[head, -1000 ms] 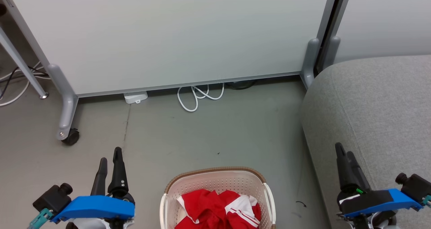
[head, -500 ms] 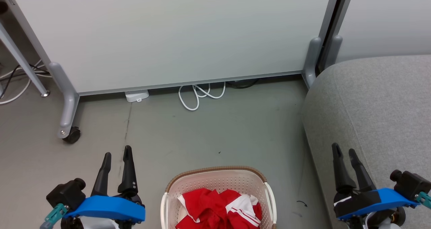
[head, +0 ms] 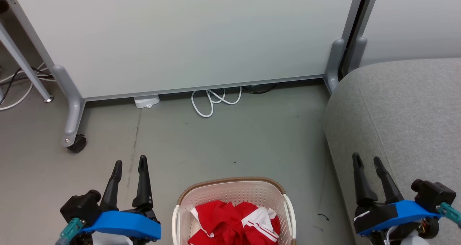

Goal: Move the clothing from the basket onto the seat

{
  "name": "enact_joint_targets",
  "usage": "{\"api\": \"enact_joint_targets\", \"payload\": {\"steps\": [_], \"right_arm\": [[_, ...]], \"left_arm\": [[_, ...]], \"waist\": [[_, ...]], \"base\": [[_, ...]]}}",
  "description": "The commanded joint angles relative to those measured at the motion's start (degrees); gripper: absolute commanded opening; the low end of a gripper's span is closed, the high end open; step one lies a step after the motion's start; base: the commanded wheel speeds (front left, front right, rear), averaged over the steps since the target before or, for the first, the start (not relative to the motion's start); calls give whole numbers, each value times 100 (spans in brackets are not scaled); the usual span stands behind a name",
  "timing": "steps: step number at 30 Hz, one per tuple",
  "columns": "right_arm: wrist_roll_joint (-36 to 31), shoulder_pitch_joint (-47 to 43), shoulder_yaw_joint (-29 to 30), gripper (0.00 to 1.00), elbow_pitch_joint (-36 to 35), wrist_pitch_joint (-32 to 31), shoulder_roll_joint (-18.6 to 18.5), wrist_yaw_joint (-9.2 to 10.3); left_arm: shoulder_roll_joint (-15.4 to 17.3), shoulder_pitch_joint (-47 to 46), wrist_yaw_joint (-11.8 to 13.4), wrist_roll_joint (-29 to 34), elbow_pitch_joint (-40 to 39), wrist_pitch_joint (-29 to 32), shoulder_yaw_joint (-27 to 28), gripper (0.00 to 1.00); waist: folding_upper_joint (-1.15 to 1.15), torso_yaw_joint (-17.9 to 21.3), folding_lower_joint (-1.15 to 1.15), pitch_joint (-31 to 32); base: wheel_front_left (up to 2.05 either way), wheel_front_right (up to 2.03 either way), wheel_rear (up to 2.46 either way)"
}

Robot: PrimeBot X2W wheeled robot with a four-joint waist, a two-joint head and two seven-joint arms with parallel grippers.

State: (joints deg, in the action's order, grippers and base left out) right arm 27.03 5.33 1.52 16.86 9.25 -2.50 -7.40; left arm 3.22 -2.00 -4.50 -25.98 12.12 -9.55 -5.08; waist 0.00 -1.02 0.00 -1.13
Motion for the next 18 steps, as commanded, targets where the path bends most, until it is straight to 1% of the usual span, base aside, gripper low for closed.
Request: {"api": "enact_joint_targets", "payload": {"steps": [1, 18], "right_arm": [[-200, 125, 8, 100, -15, 64, -43, -10], [-995, 180, 8, 100, 113, 218, -46, -12]], "left_arm": [[27, -36, 24, 190, -22, -64, -28, 100], [-2, -95, -5, 801, 271, -271, -79, 100]], "waist": [[0, 0, 0, -6], [0, -14, 0, -38]], "base": [[0, 0, 0], [0, 0, 0]]}}
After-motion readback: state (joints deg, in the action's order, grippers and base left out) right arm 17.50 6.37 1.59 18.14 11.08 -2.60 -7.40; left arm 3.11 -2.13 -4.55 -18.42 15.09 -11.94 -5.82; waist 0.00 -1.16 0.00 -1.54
